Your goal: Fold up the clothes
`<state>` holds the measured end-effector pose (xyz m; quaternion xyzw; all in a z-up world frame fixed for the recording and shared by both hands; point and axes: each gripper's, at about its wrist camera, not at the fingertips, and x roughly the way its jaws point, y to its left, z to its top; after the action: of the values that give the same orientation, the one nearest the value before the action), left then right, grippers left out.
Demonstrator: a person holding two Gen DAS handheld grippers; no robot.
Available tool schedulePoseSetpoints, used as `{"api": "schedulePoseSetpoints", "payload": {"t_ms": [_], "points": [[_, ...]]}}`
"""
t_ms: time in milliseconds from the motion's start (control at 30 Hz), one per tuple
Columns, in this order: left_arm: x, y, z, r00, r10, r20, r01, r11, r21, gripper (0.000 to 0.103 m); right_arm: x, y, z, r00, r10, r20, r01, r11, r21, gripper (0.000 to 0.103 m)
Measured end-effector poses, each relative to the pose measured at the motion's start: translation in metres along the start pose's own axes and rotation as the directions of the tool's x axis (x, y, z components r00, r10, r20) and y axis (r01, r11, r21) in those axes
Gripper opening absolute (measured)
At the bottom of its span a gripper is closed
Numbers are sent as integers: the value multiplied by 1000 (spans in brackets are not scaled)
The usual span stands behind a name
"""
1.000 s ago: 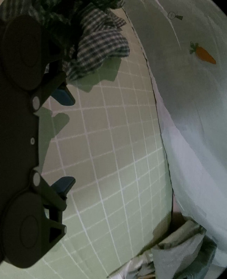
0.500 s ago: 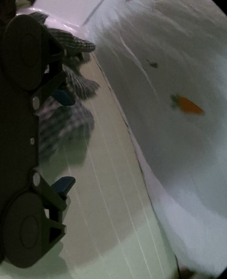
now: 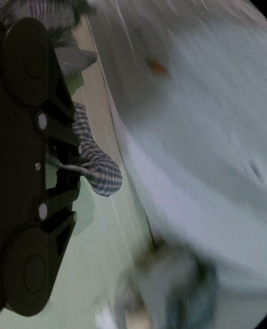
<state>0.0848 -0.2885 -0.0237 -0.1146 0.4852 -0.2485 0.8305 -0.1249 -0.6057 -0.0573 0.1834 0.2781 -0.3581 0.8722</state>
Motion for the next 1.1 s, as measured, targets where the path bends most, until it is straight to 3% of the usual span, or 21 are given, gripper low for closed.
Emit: {"api": "schedulePoseSetpoints", "payload": {"t_ms": [67, 167, 233, 367, 467, 567, 633, 667, 700, 767, 833, 1000, 1100], "points": [[4, -10, -12, 1000, -10, -27, 11, 999, 44, 7, -20, -33, -6, 993, -118, 12, 118, 993, 16, 4], [9, -5, -29, 997, 22, -73, -17, 998, 66, 7, -27, -63, -34, 982, -158, -107, 165, 985, 57, 12], [9, 10, -35, 995, 62, -82, -58, 997, 54, 8, -33, -73, -55, 974, -156, -167, 170, 983, 73, 34], [0, 55, -33, 984, 169, -52, -171, 984, -43, 8, -43, -68, -79, 973, -138, -185, 157, 983, 94, 58], [-6, 87, -26, 959, 283, -8, -282, 955, -85, 9, -43, -59, -79, 975, -129, -181, 151, 982, 117, 75], [-11, 111, -17, 915, 402, 5, -399, 909, -120, 15, -44, -44, -74, 979, -117, -169, 131, 988, 77, 85], [-19, 119, -13, 897, 443, 12, -437, 888, -141, 18, -43, -38, -73, 982, -108, -158, 116, 992, 42, 96], [-24, 120, -14, 893, 449, 21, -441, 886, -144, 25, -42, -35, -74, 983, -102, -154, 108, 994, 29, 100], [-28, 118, -16, 896, 443, 35, -434, 890, -137, 30, -42, -33, -74, 984, -96, -150, 100, 995, 21, 102], [-34, 107, -20, 901, 429, 56, -422, 901, -103, 60, -40, -29, -77, 984, -86, -153, 88, 996, 5, 103], [-33, 93, -24, 910, 408, 70, -405, 913, -55, 71, -39, -26, -80, 984, -73, -163, 73, 997, -4, 103], [-31, 57, -47, 954, 298, 35, -300, 951, 78, 77, -39, -18, -86, 984, -47, -172, 44, 999, -25, 103], [-25, 37, -59, 971, 239, 8, -238, 961, 144, 80, -39, -15, -88, 984, -43, -174, 36, 998, -43, 103]]}}
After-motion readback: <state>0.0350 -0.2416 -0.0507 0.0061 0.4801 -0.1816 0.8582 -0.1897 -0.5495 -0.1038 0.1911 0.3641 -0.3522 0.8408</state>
